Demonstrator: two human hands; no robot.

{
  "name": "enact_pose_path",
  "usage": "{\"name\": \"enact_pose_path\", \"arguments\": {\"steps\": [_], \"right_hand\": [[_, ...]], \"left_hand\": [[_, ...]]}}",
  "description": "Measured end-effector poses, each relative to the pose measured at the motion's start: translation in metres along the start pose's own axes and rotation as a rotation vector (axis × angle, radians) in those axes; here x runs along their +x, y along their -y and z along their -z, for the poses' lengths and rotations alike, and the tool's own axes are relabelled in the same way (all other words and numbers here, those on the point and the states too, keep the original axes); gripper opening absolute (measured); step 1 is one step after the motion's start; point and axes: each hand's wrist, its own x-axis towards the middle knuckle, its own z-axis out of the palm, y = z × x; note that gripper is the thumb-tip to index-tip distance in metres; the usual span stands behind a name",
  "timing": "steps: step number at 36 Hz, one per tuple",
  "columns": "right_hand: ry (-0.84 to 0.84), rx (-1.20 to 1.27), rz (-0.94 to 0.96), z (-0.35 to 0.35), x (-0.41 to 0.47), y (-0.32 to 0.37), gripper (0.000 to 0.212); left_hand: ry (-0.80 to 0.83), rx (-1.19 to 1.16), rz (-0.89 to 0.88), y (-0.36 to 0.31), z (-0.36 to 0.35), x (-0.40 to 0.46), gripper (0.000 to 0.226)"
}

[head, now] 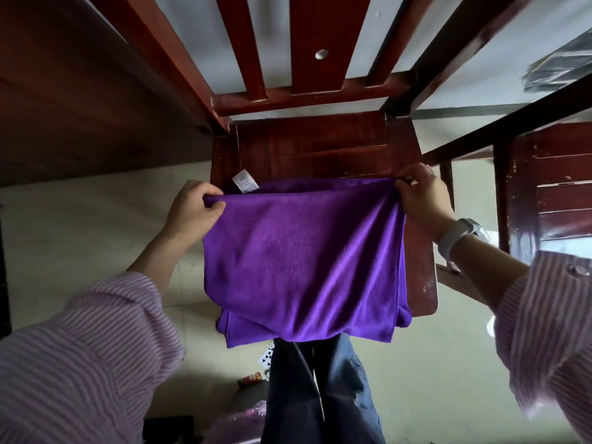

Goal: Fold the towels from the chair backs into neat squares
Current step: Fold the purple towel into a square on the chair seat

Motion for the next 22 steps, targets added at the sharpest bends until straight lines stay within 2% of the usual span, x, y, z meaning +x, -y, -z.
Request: {"name": "enact_pose_path", "arguments": {"steps": [4,11,17,22], "right_hand": [[0.062,-0.085,0.010,-0.011,0.013,-0.007,0.016],[0.076,-0.165,0.010,-0.015,0.012,-0.014,0.017],[0.127,-0.145,0.006,-0.012,0.014,-0.016,0.016],[0.057,-0.043,-0.008,-0.007,0.012,-0.012,0.014]], "left_hand": [[-0.007,0.186,-0.155,0.006,-0.007,0.006,0.020],[0.051,0.229,-0.262,0.007,-0.006,0.000,0.023],[0.109,0.188,-0.211,0.006,0.000,0.006,0.020],[0.022,-0.088,-0.055,-0.003,0.005,0.008,0.019]]}}
